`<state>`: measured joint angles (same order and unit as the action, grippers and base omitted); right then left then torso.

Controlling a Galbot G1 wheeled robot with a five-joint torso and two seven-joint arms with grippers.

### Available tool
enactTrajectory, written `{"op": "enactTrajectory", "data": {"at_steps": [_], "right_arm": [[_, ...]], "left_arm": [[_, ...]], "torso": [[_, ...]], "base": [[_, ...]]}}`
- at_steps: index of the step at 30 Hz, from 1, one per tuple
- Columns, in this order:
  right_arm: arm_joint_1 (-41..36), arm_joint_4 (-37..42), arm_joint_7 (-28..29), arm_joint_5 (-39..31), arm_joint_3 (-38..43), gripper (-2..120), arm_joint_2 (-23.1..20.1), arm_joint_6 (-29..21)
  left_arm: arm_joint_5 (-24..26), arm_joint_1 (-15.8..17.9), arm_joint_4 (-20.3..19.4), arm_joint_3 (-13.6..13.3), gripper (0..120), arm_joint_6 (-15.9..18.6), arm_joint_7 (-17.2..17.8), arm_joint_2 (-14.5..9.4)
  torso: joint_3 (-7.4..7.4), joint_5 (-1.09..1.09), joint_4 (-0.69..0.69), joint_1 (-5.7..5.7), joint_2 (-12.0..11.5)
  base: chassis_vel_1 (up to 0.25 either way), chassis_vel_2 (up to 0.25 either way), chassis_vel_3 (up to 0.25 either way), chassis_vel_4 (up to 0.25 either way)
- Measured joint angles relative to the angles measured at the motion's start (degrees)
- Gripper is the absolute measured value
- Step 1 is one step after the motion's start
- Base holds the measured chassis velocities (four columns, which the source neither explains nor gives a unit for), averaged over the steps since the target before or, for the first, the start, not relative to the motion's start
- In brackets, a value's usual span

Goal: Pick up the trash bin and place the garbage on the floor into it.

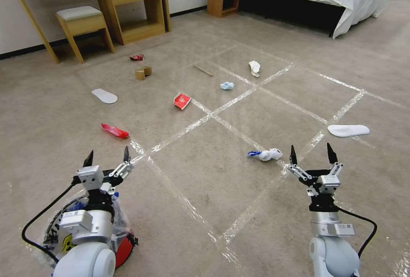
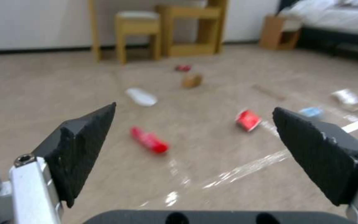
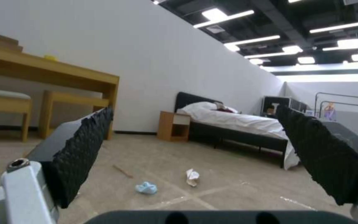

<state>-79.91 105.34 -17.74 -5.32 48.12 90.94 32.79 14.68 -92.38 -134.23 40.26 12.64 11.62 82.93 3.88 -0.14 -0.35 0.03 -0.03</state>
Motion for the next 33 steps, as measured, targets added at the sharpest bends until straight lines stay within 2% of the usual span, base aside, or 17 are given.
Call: {"op": "enactTrajectory", "data": {"at_steps": [1,2,3,4,5,8,9,11,13,15,16,17,19,26,28,30,33], "right_arm": [[0.0,0.0,0.0,0.0,0.0,100,0.0,0.0],[0.0,0.0,0.0,-0.2,0.0,100,-0.4,0.0],[0.1,-0.2,0.1,-0.5,0.2,100,-1.4,-0.1],[0.1,-0.4,0.1,-0.7,0.2,100,-2.0,-0.1],[0.1,-0.4,0.1,-0.7,0.2,100,-2.0,-0.1],[0.0,-1.0,0.2,-1.2,0.2,100,-3.5,0.1],[0.0,-1.0,0.2,-1.2,0.2,100,-3.5,0.1],[0.0,-1.2,0.3,-1.4,0.1,100,-4.1,0.3],[0.0,-1.3,0.3,-1.5,0.1,100,-4.2,0.4],[0.0,-1.4,0.3,-1.8,0.1,100,-4.6,0.5],[0.0,-1.4,0.3,-1.8,0.1,100,-4.8,0.5],[0.0,-1.4,0.3,-1.8,0.1,100,-4.8,0.5],[0.0,-1.6,0.3,-2.1,0.1,100,-5.4,0.5],[0.2,-2.1,0.4,-2.2,0.3,100,-6.2,0.5],[0.3,-2.4,0.4,-2.2,0.3,100,-6.4,0.7],[0.3,-2.6,0.4,-2.2,0.3,100,-6.4,0.9],[0.4,-3.3,0.4,-2.1,0.0,100,-6.4,1.2]], "left_arm": [[0.0,0.0,0.0,0.0,100,0.0,0.0,0.0],[1.3,-0.6,-1.4,0.7,100,2.0,1.5,-1.0],[5.5,-2.1,-4.6,2.9,100,7.8,5.4,-4.0],[8.6,-3.2,-6.2,4.5,100,11.3,7.4,-6.5],[8.6,-3.2,-6.2,4.5,100,11.3,7.4,-6.5],[21.7,-5.1,-8.5,10.1,100,20.8,12.8,-14.9],[21.7,-5.1,-8.5,10.1,100,20.8,12.8,-14.9],[31.7,-5.4,-9.1,13.1,100,24.7,17.5,-18.5],[34.2,-5.4,-9.2,14.0,100,25.6,19.0,-19.4],[43.3,-5.6,-9.0,17.5,100,28.9,25.3,-21.9],[48.1,-5.7,-8.7,18.8,100,29.8,28.3,-22.9],[48.1,-5.7,-8.7,18.8,100,29.8,28.3,-22.9],[53.4,-6.2,-7.9,20.3,100,30.2,31.6,-24.5],[61.8,-6.9,-5.2,22.1,100,30.2,35.0,-28.3],[66.5,-6.9,-3.5,23.5,100,30.0,36.7,-30.8],[67.6,-6.8,-2.9,23.8,100,30.0,37.2,-31.4],[74.5,-6.8,-0.4,24.7,100,29.8,39.3,-34.4]], "torso": [[0.00,0.00,0.00,0.00,0.0],[0.00,0.01,-0.01,0.00,0.0],[0.00,0.00,0.00,0.00,0.0],[0.00,0.01,0.01,0.00,0.0],[0.00,0.01,0.01,0.00,0.0],[0.00,-0.01,0.00,0.00,0.0],[0.00,-0.01,0.00,0.00,0.0],[0.00,0.00,-0.01,0.00,0.0],[0.00,0.00,-0.01,0.00,0.0],[0.00,0.00,0.00,0.00,0.0],[0.00,0.00,0.00,0.00,0.0],[0.00,0.00,0.00,0.00,0.0],[0.00,0.01,0.00,0.00,0.0],[0.00,-0.01,0.00,0.00,0.0],[0.00,0.01,0.00,0.00,0.0],[0.00,0.01,-0.01,0.00,0.0],[0.01,0.01,0.00,0.00,0.0]], "base": [[0.000,0.000,0.000,0.000],[0.000,0.000,0.000,0.000],[0.000,0.000,0.000,0.000],[0.000,0.000,0.000,0.000],[0.000,0.000,0.000,0.000],[0.000,0.000,0.000,0.000],[0.000,0.000,0.000,0.000],[0.000,0.000,0.000,0.000],[0.000,0.000,0.000,0.000],[0.000,0.000,0.000,0.000],[0.000,0.000,0.000,0.000],[0.000,0.000,0.000,0.000],[0.000,0.000,0.000,0.000],[0.000,0.000,0.000,0.000],[0.000,0.000,0.000,0.000],[0.000,0.000,0.000,0.000],[0.000,0.000,0.000,0.000]]}}
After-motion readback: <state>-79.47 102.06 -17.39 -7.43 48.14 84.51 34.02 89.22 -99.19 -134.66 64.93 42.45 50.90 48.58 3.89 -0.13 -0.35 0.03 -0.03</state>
